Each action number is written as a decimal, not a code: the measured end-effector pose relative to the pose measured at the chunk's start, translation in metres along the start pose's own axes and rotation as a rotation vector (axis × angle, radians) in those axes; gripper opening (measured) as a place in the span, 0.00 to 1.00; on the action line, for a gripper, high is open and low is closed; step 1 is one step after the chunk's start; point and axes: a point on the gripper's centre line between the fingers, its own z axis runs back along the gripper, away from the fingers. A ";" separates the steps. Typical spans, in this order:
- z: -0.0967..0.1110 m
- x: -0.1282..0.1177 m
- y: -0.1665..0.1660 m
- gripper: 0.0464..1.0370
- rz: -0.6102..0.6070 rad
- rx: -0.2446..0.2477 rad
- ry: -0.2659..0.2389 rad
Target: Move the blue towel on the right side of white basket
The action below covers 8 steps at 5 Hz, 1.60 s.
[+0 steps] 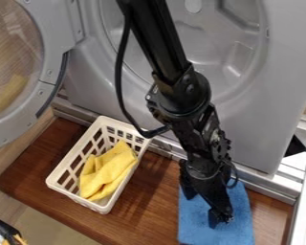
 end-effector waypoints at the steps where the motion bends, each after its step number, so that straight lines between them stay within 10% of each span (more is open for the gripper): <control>1: -0.006 0.000 0.000 0.96 0.004 -0.002 0.011; 8: 0.005 -0.072 0.094 0.96 0.338 0.131 0.085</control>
